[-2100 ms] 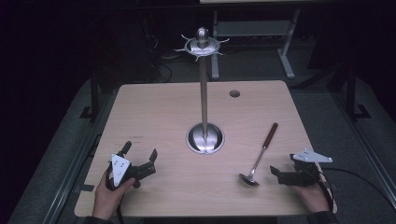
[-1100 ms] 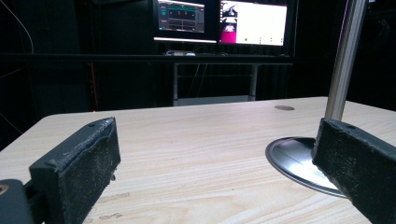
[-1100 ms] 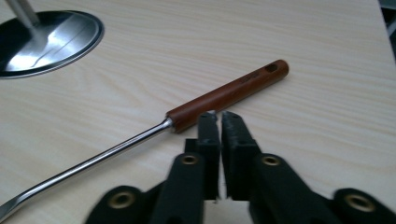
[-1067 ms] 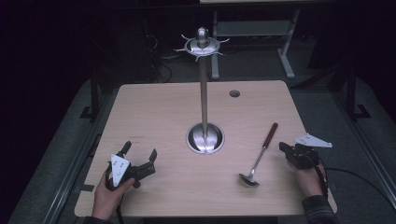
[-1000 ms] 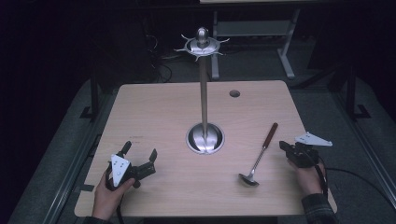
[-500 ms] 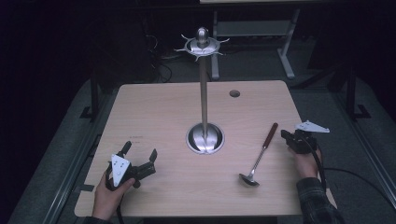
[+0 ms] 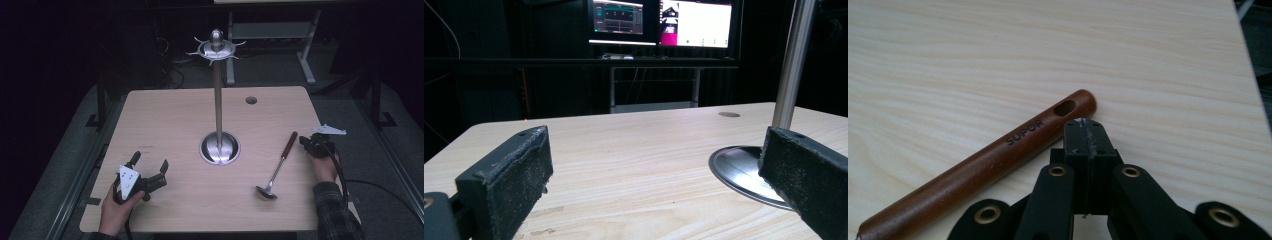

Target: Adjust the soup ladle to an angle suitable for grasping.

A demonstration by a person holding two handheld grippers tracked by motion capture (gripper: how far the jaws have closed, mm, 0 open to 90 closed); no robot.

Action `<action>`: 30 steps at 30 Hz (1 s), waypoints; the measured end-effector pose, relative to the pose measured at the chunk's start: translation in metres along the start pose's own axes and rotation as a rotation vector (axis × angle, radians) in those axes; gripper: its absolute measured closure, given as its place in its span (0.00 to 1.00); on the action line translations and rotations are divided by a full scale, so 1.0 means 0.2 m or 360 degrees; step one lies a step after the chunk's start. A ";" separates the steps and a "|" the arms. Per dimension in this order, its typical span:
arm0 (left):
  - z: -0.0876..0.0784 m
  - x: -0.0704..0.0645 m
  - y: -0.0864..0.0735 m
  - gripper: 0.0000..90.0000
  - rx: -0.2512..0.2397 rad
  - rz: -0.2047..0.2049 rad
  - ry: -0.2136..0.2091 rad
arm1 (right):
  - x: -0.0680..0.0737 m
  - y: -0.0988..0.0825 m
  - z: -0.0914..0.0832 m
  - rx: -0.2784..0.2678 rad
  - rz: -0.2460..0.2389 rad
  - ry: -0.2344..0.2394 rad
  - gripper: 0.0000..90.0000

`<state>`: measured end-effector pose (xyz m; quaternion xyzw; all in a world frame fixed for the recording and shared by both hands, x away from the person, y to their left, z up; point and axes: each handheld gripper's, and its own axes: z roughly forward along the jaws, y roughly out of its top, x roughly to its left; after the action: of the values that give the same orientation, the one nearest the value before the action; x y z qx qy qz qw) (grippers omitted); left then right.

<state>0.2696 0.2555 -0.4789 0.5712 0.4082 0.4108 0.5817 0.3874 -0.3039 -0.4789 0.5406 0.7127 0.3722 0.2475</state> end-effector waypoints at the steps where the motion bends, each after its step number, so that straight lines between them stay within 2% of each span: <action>1: 0.00 0.00 0.00 0.00 0.0006 0.0001 0.0001 | 0.00 0.00 0.00 0.0005 -0.0008 0.0008 1.00; 17: 0.00 0.00 0.00 0.00 -0.0001 0.0001 0.0001 | 0.09 0.01 0.03 0.0051 -0.0047 0.0115 1.00; 30: 0.00 0.00 0.00 0.00 0.0002 0.0008 0.0001 | 0.18 0.03 0.06 0.0058 -0.0148 0.0214 1.00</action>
<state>0.2691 0.2558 -0.4788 0.5725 0.4072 0.4122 0.5802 0.3890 -0.2654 -0.4804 0.4851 0.7589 0.3826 0.2061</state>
